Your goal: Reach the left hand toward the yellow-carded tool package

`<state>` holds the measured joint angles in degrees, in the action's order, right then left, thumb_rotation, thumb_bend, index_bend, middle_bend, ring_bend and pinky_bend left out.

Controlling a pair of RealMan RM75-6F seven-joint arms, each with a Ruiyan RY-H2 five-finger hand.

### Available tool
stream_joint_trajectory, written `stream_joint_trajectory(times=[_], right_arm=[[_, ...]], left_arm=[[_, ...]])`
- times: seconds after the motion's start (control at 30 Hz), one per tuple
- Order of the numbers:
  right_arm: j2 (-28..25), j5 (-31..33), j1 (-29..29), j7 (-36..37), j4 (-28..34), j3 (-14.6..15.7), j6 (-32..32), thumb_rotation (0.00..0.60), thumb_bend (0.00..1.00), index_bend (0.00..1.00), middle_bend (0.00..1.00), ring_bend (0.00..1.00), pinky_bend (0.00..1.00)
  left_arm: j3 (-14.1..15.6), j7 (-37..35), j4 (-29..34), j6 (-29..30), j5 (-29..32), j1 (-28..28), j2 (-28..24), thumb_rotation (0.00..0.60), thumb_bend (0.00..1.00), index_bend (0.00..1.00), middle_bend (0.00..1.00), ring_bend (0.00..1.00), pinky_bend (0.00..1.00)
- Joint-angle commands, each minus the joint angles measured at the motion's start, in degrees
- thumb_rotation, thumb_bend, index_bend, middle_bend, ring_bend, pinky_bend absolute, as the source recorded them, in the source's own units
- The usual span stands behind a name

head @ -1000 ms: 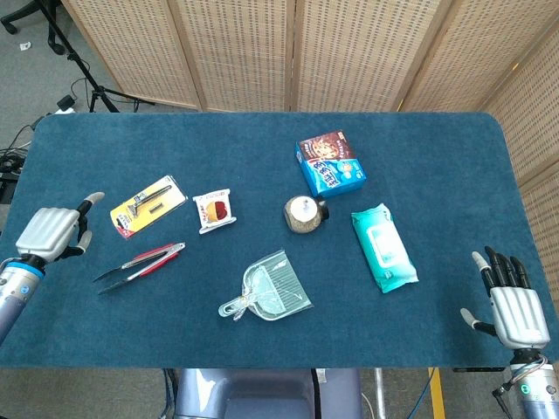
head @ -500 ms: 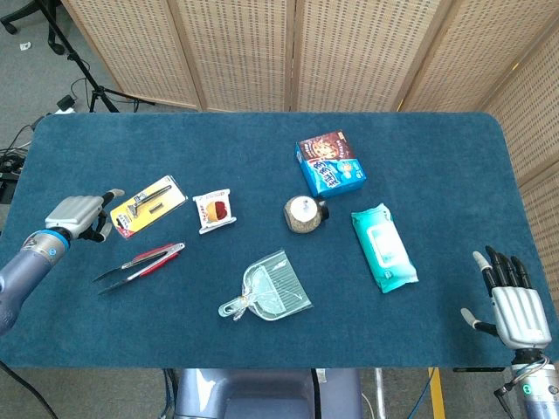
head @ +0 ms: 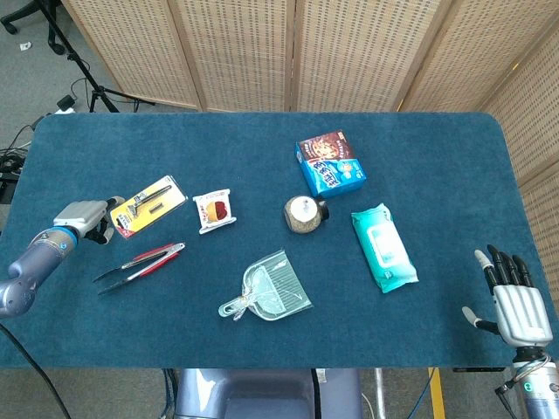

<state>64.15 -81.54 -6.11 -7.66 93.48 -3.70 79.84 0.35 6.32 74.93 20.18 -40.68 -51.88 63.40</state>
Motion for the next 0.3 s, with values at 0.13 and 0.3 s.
stream_joint_trajectory(times=[0.13, 0.3], right_arm=[[0.0, 0.0, -0.1, 0.1, 0.0, 0.1, -0.3, 0.6, 0.26, 0.02, 0.0, 0.0, 0.0], [0.1, -0.6, -0.1, 0.4, -0.2, 0.1, 0.2, 0.6, 0.26, 0.02, 0.0, 0.0, 0.0]], left_arm=[[0.8, -0.8, -0.3, 0.7, -0.3, -0.4, 0.6, 0.6, 0.54, 0.0, 0.77, 0.87, 0.68], [1.4, -1.1, -0.7, 0.4, -0.5, -0.9, 1.3, 0.6, 0.54, 0.0, 0.77, 0.87, 0.68]])
